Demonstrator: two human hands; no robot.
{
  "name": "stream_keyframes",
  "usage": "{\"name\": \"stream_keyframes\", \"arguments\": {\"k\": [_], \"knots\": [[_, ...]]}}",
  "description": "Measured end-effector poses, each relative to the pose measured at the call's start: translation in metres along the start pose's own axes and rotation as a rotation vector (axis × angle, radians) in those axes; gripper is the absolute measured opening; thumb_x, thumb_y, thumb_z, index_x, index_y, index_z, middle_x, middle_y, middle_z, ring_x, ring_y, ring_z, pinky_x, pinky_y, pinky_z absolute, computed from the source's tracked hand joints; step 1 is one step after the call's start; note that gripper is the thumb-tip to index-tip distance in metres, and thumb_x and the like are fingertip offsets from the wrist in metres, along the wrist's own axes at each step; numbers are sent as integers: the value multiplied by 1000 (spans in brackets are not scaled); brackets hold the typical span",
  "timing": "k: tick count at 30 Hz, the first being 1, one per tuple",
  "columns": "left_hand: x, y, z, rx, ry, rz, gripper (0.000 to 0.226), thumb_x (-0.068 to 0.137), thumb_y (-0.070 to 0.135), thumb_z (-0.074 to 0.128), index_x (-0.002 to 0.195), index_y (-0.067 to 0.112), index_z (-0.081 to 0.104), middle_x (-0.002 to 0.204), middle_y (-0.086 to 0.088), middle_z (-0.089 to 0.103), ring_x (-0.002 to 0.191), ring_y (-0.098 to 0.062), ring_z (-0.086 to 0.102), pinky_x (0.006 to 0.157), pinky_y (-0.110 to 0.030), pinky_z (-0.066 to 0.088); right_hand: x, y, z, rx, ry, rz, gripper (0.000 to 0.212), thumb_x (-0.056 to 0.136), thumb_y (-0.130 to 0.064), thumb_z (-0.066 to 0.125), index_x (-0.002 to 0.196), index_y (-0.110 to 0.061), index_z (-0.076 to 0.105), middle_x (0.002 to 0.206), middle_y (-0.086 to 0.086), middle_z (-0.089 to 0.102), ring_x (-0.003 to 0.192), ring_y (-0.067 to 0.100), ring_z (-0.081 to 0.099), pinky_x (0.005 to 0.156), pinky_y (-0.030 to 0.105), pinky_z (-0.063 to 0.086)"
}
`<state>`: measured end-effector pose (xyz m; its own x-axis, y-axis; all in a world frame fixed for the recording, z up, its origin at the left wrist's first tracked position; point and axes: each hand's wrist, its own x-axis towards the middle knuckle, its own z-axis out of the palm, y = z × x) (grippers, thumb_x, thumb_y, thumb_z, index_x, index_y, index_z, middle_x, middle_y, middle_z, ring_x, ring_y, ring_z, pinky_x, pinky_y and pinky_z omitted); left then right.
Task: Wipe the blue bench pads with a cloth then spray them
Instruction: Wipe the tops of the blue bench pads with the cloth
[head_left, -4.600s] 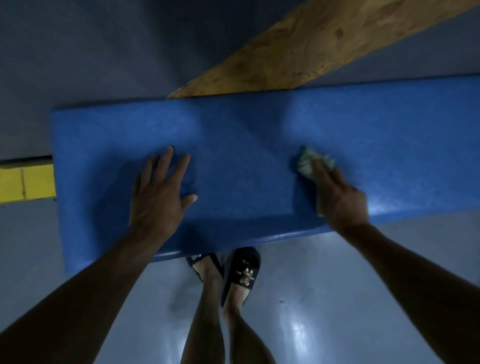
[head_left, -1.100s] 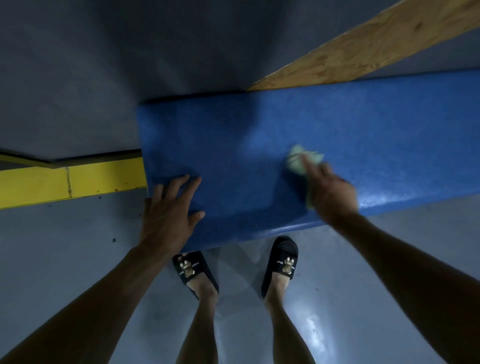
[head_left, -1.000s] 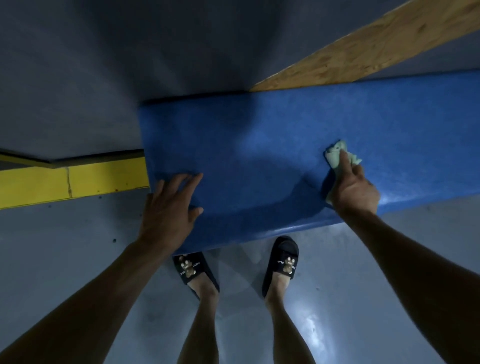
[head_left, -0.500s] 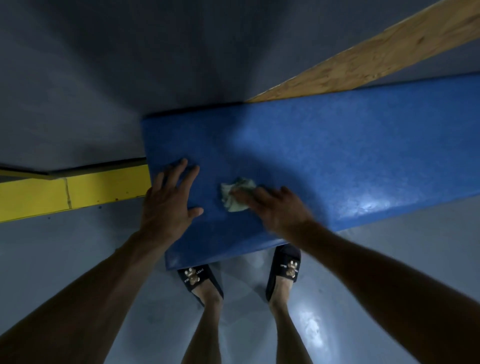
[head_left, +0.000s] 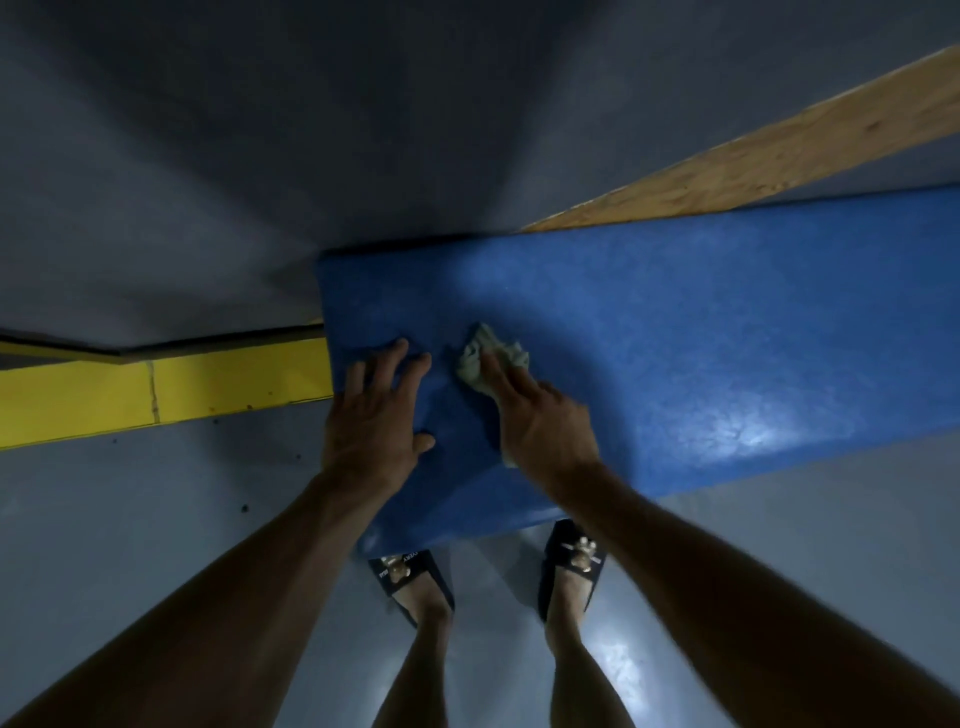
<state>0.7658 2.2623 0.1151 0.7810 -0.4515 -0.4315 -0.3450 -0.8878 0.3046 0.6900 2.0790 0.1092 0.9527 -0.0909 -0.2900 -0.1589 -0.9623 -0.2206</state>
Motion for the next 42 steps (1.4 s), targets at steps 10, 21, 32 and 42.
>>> {"name": "stream_keyframes", "arguments": {"k": [10,21,32,42], "knots": [[3,2,6,-8,53,-12,93,67,40,85,145,34,34,158,7,23,136,-27,29,103,-45,44,50,99,-38,150,42,818,74,95,-22,54,158,-33,17,152,12,44,127,39,53,103,43,42],[6,5,1,-14,31,-39,91,64,38,89,141,31,41,155,6,30,136,-28,31,99,-49,45,72,67,-28,-28,103,-87,46,98,-38,52,144,-40,47,125,6,68,95,34,70,79,42,56],[6,6,5,-11,45,-52,95,55,37,92,138,27,47,153,0,35,134,-32,36,91,-52,50,104,60,-32,257,56,448,63,95,-15,51,153,-33,36,151,4,49,130,33,52,104,40,42],[6,10,4,-11,29,-92,93,64,33,89,142,31,39,156,3,29,137,-29,28,96,-51,47,111,131,-69,-93,10,75,47,103,-32,42,148,-42,40,143,5,55,112,39,62,90,44,49]]}}
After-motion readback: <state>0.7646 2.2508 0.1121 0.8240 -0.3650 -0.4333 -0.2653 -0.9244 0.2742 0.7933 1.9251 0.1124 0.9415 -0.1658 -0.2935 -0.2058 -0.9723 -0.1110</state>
